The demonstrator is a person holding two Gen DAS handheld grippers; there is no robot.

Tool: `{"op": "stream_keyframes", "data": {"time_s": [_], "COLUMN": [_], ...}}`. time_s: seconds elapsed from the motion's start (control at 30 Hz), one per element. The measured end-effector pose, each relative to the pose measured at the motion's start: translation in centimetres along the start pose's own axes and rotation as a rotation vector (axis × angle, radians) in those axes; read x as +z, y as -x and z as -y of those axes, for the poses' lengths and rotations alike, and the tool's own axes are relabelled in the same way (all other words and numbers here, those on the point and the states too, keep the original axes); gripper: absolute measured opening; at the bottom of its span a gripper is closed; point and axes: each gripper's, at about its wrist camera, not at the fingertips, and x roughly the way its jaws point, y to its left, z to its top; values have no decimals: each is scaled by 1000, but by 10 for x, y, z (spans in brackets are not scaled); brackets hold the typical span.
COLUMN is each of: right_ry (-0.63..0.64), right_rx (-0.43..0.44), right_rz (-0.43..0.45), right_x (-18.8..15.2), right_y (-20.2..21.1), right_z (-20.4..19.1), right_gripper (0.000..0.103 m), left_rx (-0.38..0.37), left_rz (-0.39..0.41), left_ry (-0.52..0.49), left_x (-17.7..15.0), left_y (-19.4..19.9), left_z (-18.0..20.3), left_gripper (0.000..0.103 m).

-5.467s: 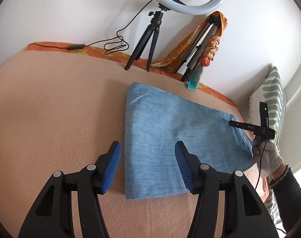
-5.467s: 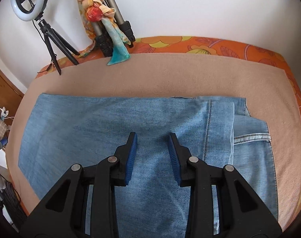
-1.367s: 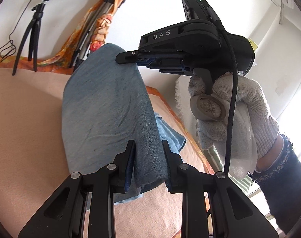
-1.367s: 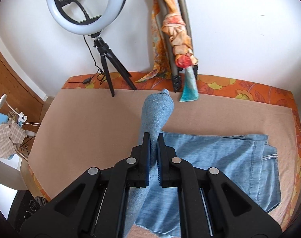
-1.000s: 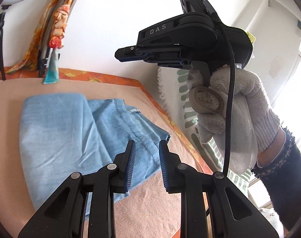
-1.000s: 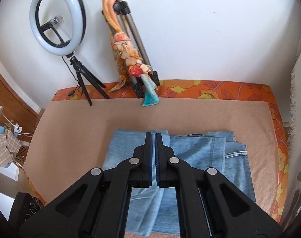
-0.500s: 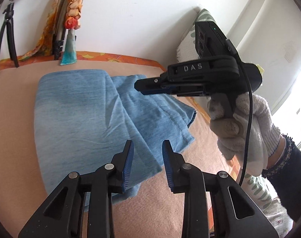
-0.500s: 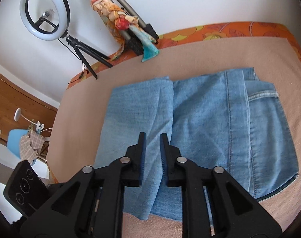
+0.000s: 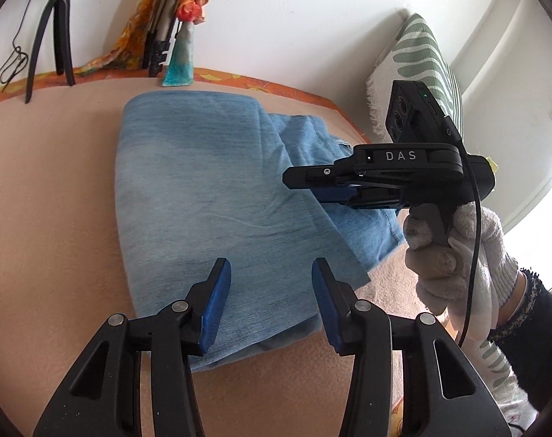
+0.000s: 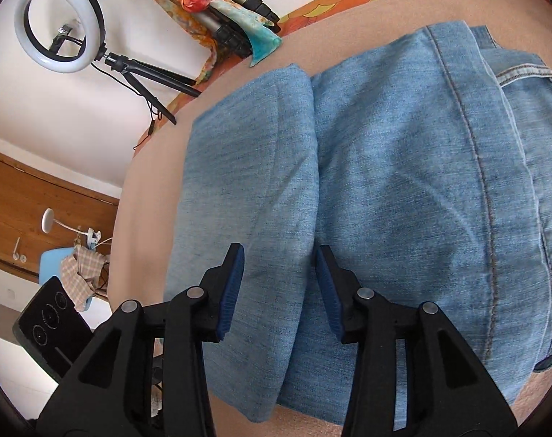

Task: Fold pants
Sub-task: 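Lift the held jeans edge with both grippers and fold it over, then lower the folded jeans onto the stack and open both grippers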

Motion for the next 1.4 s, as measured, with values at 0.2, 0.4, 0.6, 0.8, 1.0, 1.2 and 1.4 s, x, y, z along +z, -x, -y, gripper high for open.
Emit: {"op": "stream_keyframes", "data": {"time_s": [0.2, 0.4, 0.6, 0.8, 1.0, 1.2, 1.4], "right_ry": [65, 141, 194, 194, 170, 122, 111], "right_rx": [-68, -136, -255, -321, -374, -421, -418], "right_rz": [19, 62, 82, 105, 124, 150, 114], "right_x": [-4, 7, 26, 30, 30, 36, 34], "right_y": [-5, 22, 61, 95, 114, 129, 116], "right_z": [-22, -42, -43, -29, -5, 25, 44], "right_gripper": [9, 6, 5, 5, 5, 5, 5], "left_rx": [20, 105, 138, 120, 113, 106, 113], "left_rz": [29, 91, 101, 92, 81, 72, 38], "left_ry": [11, 17, 0, -55, -94, -98, -136], "left_x": [4, 12, 21, 26, 28, 30, 27], "left_y": [12, 35, 32, 18, 7, -1, -18], "left_z": [-5, -25, -31, -12, 4, 9, 22], "left_gripper": [45, 45, 45, 45, 45, 52, 52]}}
